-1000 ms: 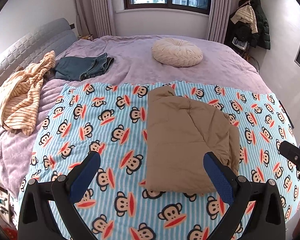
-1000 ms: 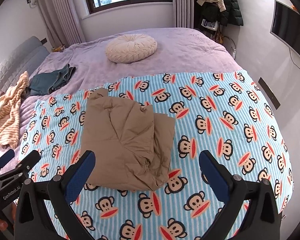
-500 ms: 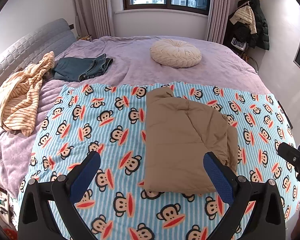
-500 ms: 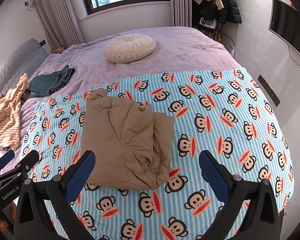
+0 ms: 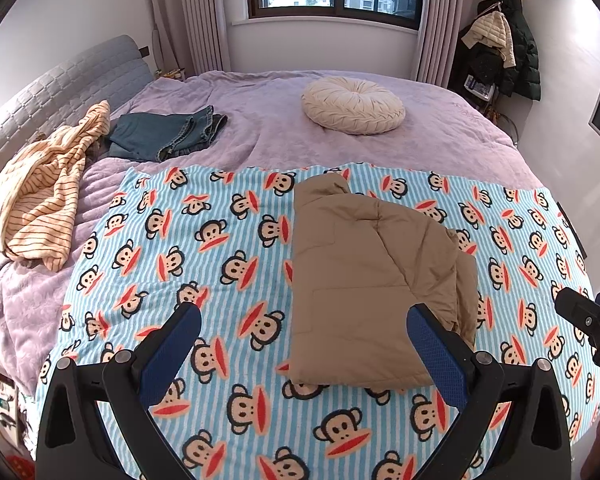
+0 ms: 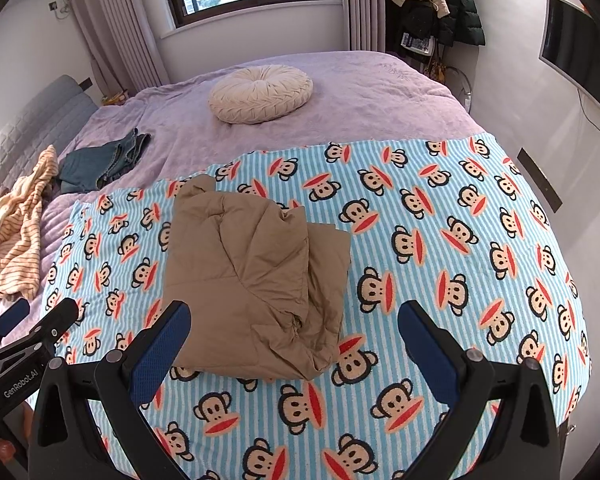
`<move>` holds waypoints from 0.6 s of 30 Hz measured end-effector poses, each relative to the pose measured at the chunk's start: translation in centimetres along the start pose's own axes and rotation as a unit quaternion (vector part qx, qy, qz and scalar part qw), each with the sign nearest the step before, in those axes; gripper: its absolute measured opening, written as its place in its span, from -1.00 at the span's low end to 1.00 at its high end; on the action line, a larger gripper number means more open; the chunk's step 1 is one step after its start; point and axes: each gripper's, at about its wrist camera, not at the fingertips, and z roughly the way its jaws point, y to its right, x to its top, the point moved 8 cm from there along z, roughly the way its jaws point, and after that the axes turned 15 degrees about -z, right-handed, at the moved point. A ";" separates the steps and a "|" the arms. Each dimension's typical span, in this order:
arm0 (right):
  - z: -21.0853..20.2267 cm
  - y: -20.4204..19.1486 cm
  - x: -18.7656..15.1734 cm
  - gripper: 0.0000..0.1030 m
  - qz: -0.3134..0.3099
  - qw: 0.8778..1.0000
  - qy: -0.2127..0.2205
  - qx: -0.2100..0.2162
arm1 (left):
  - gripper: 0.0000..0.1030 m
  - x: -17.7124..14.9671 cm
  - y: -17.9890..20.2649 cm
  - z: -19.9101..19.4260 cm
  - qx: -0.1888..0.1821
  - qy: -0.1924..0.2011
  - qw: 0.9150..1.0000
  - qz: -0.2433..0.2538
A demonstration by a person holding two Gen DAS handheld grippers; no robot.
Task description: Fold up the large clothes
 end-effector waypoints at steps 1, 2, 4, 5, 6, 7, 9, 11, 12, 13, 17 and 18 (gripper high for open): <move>0.0 0.0 0.0 1.00 0.000 1.000 0.000 0.000 | 1.00 0.0 0.0 0.0 0.000 0.000 1.000 0.000; 0.1 0.0 0.0 1.00 0.000 1.000 0.000 0.001 | 1.00 0.0 0.0 0.0 0.000 0.000 1.000 0.000; 0.0 0.0 0.0 1.00 0.000 1.000 0.000 0.001 | 1.00 0.0 0.0 0.0 0.000 0.000 1.000 0.000; 0.1 0.0 0.0 1.00 0.000 1.000 0.000 0.000 | 1.00 0.0 0.0 0.0 0.000 -0.001 1.000 0.000; 0.0 0.0 0.0 1.00 0.000 1.000 0.000 0.000 | 1.00 0.0 0.0 0.0 0.000 0.000 1.000 0.000; 0.0 0.0 0.0 1.00 0.000 1.000 0.000 0.001 | 1.00 0.0 0.0 0.0 0.000 0.000 1.000 -0.001; 0.0 -0.1 0.0 1.00 -0.001 1.000 0.000 0.000 | 1.00 0.0 0.0 0.0 0.000 0.000 1.000 -0.001; 0.0 -0.1 -0.1 1.00 0.000 1.000 0.000 0.000 | 1.00 0.0 0.0 0.1 0.001 0.000 1.000 0.000; 0.0 -0.2 -0.1 1.00 0.000 1.000 0.000 0.000 | 1.00 0.0 0.0 0.1 0.000 0.000 1.000 0.000; 0.0 -0.1 0.0 1.00 0.000 1.000 0.000 0.000 | 1.00 0.0 0.0 0.1 0.000 -0.001 1.000 0.000; 0.0 -0.1 0.0 1.00 0.001 1.000 -0.001 0.000 | 1.00 0.0 0.0 0.1 0.000 -0.001 1.000 -0.001; 0.0 -0.1 0.0 1.00 0.001 1.000 -0.001 0.000 | 1.00 0.0 0.0 0.1 0.000 -0.001 1.000 -0.001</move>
